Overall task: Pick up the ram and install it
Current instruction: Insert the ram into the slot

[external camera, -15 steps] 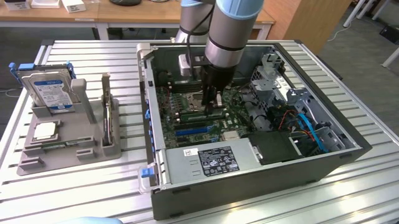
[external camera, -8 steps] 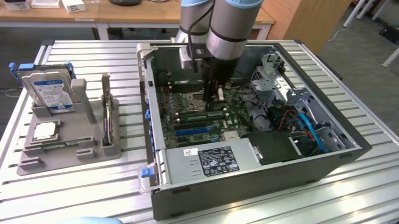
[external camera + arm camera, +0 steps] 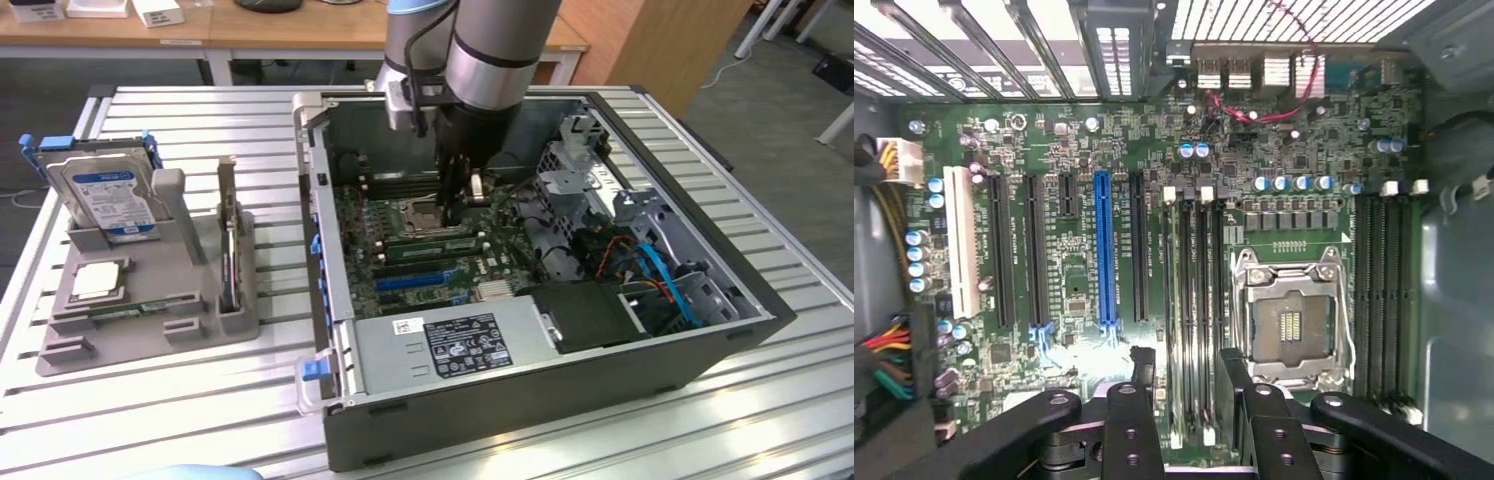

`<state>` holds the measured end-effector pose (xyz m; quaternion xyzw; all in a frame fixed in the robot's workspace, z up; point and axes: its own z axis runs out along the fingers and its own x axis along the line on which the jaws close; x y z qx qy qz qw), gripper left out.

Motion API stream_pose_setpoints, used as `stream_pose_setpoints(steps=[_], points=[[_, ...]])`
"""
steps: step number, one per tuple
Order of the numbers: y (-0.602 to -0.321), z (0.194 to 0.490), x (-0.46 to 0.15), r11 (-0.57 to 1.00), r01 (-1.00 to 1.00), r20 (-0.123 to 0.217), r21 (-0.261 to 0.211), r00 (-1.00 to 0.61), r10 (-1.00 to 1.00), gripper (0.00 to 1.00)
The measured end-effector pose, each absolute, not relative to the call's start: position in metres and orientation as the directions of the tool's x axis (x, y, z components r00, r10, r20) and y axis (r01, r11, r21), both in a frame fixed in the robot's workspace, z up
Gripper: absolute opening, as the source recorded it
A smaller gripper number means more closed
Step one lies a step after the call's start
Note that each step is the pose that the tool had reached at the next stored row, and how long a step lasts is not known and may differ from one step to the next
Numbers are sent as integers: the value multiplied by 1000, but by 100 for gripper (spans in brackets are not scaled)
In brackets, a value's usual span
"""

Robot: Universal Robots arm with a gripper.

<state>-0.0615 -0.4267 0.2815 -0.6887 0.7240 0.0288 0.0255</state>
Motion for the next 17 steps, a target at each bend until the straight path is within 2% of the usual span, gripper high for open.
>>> stream_pose_setpoints(steps=[10,17], points=[[-427,303,-62,50,-999,-77,7,-50,-996,39],[-427,307,-62,50,-999,-77,7,-50,-996,39]])
